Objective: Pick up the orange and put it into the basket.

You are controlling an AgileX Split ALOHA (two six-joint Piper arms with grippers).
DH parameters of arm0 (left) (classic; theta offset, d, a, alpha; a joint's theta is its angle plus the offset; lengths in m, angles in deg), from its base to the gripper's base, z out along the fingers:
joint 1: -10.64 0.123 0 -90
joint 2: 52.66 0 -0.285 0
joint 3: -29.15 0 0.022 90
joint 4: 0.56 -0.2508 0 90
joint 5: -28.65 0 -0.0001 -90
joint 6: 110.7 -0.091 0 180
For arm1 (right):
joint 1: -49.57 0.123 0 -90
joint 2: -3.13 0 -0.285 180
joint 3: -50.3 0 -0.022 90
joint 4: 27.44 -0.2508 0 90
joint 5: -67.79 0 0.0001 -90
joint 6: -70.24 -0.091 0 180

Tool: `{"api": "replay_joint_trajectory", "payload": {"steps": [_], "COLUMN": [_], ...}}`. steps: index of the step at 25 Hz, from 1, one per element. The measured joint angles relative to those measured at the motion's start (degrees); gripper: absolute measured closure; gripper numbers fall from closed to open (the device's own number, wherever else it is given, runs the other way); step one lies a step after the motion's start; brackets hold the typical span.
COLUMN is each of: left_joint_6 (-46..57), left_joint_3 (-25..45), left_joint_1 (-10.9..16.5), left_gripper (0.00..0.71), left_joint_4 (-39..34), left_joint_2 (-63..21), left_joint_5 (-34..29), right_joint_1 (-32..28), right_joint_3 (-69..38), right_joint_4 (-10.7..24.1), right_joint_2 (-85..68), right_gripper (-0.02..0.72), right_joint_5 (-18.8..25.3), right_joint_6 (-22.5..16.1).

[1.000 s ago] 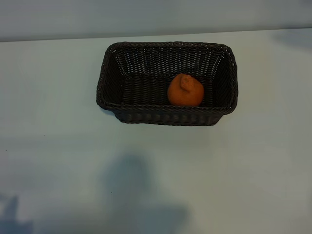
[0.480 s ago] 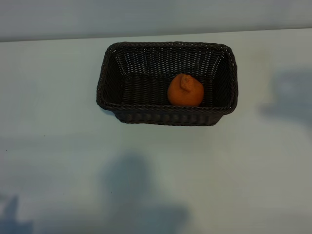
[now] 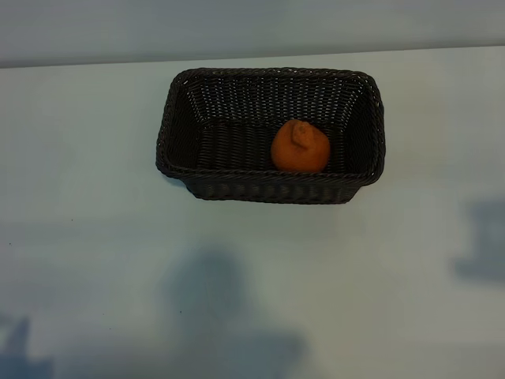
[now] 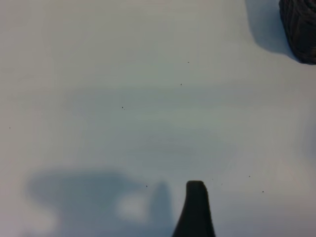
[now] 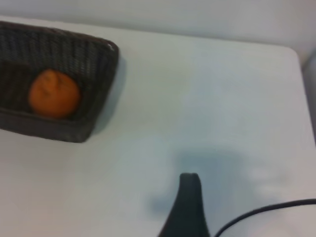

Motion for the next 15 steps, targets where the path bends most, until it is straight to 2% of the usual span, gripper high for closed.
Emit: {"api": "replay_joint_trajectory", "payload": {"steps": [6, 11, 15], "left_joint_6": [0.00, 0.00, 0.00], "left_joint_3": [0.00, 0.00, 0.00], "left_joint_1": [0.00, 0.00, 0.00], "left_gripper": [0.118, 0.118, 0.118], "left_joint_4": [0.00, 0.00, 0.00], "left_joint_2": [0.00, 0.00, 0.00], "left_joint_5": [0.00, 0.00, 0.00], "right_joint_1": [0.75, 4.86, 5.72], "right_joint_3": [-10.81, -16.43, -19.80], "right_joint_4": [-0.38, -0.09, 0.66], "right_joint_2": [-9.15, -15.22, -20.53], "right_gripper": [0.108, 0.108, 0.109], "right_joint_5": [-6.05, -6.92, -6.99], "right_joint_6": [-1.43, -1.43, -1.43]}}
